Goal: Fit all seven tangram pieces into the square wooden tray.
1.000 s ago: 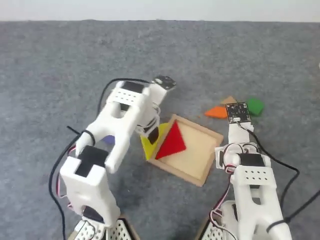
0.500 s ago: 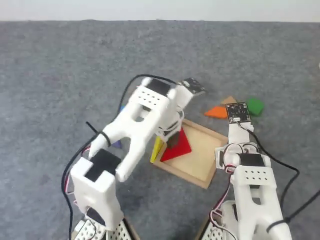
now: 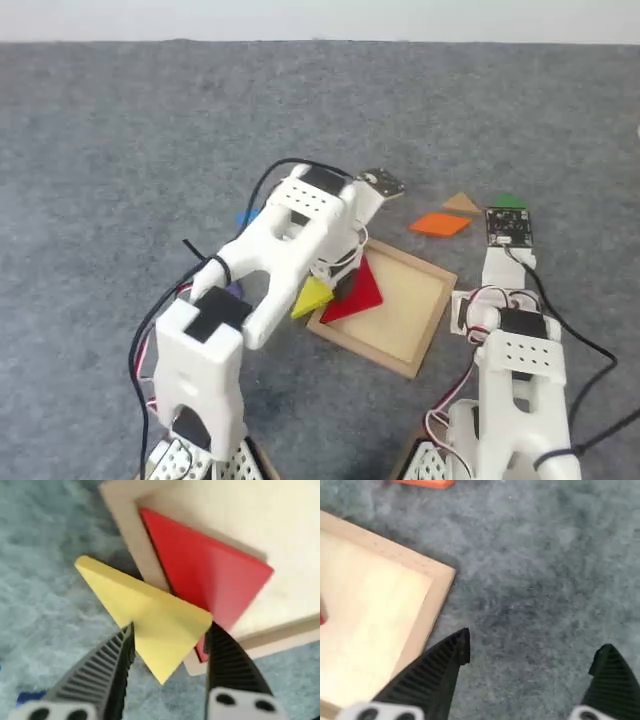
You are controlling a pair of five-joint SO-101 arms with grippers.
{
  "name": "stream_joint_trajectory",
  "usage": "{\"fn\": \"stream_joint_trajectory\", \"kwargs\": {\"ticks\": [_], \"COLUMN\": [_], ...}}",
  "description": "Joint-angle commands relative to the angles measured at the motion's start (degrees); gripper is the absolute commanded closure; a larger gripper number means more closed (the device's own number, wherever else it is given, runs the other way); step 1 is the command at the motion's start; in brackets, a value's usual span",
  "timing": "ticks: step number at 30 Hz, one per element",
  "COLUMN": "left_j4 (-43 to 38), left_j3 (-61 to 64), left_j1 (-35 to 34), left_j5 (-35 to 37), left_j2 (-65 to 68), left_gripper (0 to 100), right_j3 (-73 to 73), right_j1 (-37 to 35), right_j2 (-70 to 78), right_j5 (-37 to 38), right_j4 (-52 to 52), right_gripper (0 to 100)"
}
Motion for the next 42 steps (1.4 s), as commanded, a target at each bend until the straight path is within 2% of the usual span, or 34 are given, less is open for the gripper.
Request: {"fn": "stream_joint_trajectory", "kwargs": {"ticks": [1,9,15,17,24,28,34,38,42], "left_j4": [-3.3,-4.4,-3.9,-3.9,-10.9,-14.2,-9.2,-8.6,-5.0], "left_j3": [-0.4,-0.3,-0.8,-1.1,-1.0,-1.3,-5.8,-5.8,-6.6], "left_j1": [-1.6,-3.1,-4.9,-5.3,-5.7,-7.5,-10.2,-9.9,-8.8], "left_j5": [-0.3,-1.9,-1.9,-1.8,2.5,2.5,-0.4,-1.6,-1.8], "left_j2": [0.4,0.9,-1.5,-3.0,0.2,4.0,7.5,7.8,6.8], "left_gripper": [83,84,67,65,65,65,67,74,74], "right_j3": [-1.8,-1.8,-1.8,-1.8,-1.6,-1.6,-1.6,-1.6,-1.6], "right_j1": [0.5,0.5,0.5,0.5,0.5,0.5,0.5,0.5,0.5], "right_j2": [-1.6,-1.6,-1.5,-1.5,-1.2,-1.2,-1.2,-1.2,-1.2], "right_j5": [0.5,0.5,0.5,0.5,0.5,0.5,0.5,0.5,0.5], "right_j4": [-1.1,-1.1,-1.1,-1.5,-2.2,-2.1,-2.2,-2.2,-2.2], "right_gripper": [62.0,62.0,62.0,62.0,62.0,62.0,62.0,62.0,62.0]}}
